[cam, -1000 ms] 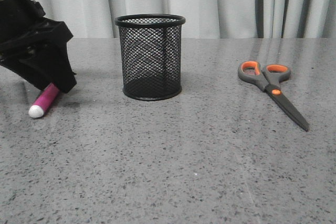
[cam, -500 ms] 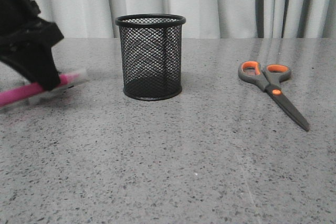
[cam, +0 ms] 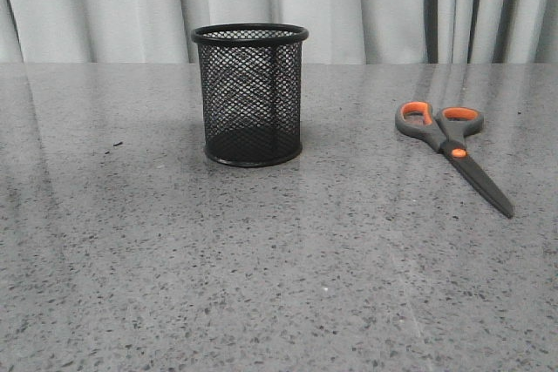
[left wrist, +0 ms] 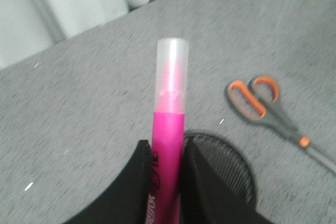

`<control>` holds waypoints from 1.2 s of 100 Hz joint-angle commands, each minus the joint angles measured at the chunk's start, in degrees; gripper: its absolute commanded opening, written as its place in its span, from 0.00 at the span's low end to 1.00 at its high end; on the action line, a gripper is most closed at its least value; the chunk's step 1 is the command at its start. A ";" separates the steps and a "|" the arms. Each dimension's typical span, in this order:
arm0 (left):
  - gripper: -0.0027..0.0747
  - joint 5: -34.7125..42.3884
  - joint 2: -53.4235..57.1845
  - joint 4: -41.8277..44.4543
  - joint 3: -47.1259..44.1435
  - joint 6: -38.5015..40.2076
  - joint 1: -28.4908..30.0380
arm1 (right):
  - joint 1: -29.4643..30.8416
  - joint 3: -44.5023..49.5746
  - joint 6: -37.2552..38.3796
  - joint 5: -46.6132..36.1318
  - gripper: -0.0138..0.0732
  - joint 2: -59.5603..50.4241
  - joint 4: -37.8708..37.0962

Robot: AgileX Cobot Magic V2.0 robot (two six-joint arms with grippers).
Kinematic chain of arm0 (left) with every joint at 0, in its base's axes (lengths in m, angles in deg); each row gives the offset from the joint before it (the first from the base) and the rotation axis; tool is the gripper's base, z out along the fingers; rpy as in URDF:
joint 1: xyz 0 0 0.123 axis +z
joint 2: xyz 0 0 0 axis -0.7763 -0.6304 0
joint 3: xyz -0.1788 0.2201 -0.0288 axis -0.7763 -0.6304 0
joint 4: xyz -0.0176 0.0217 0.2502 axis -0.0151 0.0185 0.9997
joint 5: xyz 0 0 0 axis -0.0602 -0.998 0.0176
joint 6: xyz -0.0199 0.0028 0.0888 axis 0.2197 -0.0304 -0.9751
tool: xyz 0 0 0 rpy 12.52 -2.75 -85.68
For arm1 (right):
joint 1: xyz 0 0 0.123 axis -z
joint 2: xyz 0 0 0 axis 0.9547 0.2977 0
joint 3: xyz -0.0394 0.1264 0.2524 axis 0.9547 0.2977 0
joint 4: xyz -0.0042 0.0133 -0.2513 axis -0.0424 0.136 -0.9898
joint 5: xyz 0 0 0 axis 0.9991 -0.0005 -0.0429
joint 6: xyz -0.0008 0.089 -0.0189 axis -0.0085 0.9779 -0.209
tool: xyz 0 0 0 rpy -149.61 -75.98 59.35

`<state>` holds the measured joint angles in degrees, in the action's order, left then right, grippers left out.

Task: Put pen and scissors into bin
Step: 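Lift the pink marker upright with the left gripper, then move the marker over the mesh cup and drop it in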

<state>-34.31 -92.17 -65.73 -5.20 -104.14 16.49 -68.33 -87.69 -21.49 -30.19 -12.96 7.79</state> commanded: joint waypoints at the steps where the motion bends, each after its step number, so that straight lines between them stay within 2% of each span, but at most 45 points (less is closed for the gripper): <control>1: 0.01 9.15 -0.64 -1.87 1.82 0.00 -2.36 | -0.02 -2.15 -0.60 -3.51 0.70 0.31 1.17; 34: 0.01 20.11 -7.57 -2.09 1.82 0.00 -5.03 | -0.02 -2.15 -0.60 -3.54 0.70 0.31 1.17; 63: 0.03 19.13 -9.50 -2.33 1.82 0.00 -5.03 | -0.02 -2.15 -0.60 -3.96 0.70 0.31 1.17; 70: 0.10 17.82 -9.74 -2.33 1.82 0.00 -5.03 | -0.02 -2.15 -0.60 -3.96 0.70 0.31 1.17; 74: 0.17 17.23 -9.76 -2.33 1.82 0.00 -5.03 | -0.02 -2.15 -0.60 -3.96 0.70 0.31 1.17; 88: 0.53 16.94 -9.88 -4.10 1.82 0.00 -5.03 | -0.02 -2.15 -0.60 -4.14 0.70 0.31 1.17; 92: 0.60 16.94 -9.88 -4.81 1.82 0.00 -5.03 | -0.02 -2.15 -0.60 -4.45 0.70 0.31 1.17; 105: 0.62 16.21 -8.54 -4.97 1.82 0.00 -4.78 | -0.02 -2.15 -0.60 -4.21 0.70 0.31 1.17; 120: 0.55 12.99 -4.35 -4.97 1.82 0.00 -2.04 | -0.02 -2.15 -1.58 -4.10 0.70 2.20 3.95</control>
<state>-23.13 -101.66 -69.79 -5.20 -104.14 12.61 -68.33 -87.69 -21.62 -30.78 -12.34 8.84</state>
